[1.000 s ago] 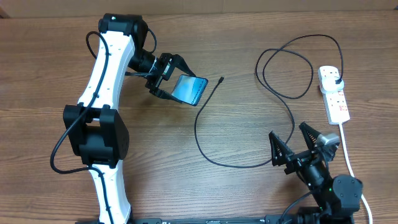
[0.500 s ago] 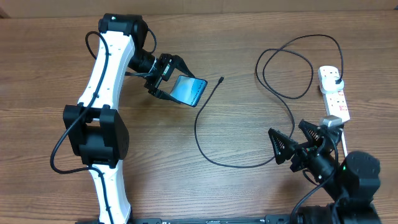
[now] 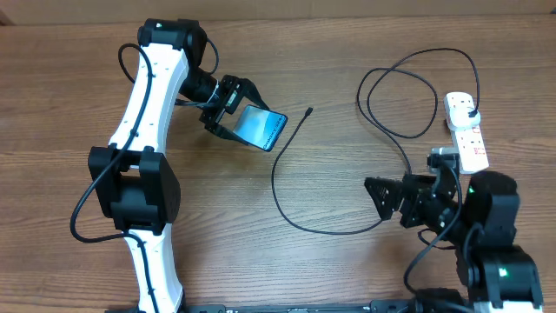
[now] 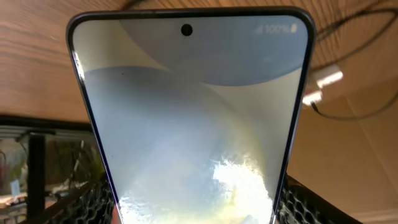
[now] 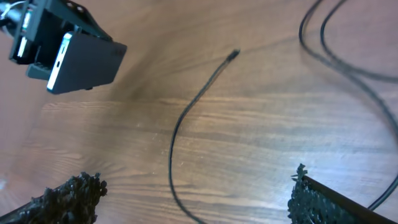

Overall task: Plug charger to phone and switch on socket
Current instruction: 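Move the right gripper toward the phone held by the left gripper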

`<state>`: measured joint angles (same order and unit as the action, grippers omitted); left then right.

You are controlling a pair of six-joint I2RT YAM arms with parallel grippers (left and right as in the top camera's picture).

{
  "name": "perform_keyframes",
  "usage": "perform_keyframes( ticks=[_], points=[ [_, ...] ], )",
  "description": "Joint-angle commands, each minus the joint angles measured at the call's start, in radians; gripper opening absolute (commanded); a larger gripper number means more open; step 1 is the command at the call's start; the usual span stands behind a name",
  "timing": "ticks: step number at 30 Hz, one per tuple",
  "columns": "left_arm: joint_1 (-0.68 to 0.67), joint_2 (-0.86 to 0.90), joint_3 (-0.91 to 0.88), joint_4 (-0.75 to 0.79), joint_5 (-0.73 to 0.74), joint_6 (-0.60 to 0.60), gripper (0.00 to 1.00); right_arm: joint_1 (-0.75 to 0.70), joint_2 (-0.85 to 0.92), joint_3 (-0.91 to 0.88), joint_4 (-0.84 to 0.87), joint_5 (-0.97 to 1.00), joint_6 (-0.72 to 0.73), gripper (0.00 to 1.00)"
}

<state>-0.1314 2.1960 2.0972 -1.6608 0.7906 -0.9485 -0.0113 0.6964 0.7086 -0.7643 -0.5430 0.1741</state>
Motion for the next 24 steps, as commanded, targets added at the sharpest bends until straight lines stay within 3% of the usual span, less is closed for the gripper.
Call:
perform_keyframes(
  ticks=[1,4,9,17,24],
  points=[
    [-0.007,-0.012,0.029,-0.002,-0.071,-0.022,0.66,0.006,0.042,0.031,0.003,-0.021,0.115,1.00],
    [-0.007,-0.012,0.029,0.009,-0.152,-0.045,0.66,0.006,0.089,0.031,0.003,-0.021,0.201,1.00],
    [-0.013,-0.012,0.029,0.020,-0.261,-0.070,0.66,0.006,0.184,0.031,0.048,-0.072,0.201,1.00],
    [-0.050,-0.012,0.028,0.053,-0.447,-0.129,0.65,0.016,0.377,0.031,0.225,-0.201,0.299,0.93],
    [-0.101,-0.012,0.028,0.063,-0.484,-0.256,0.66,0.118,0.500,0.031,0.433,-0.197,0.453,0.86]
  ],
)
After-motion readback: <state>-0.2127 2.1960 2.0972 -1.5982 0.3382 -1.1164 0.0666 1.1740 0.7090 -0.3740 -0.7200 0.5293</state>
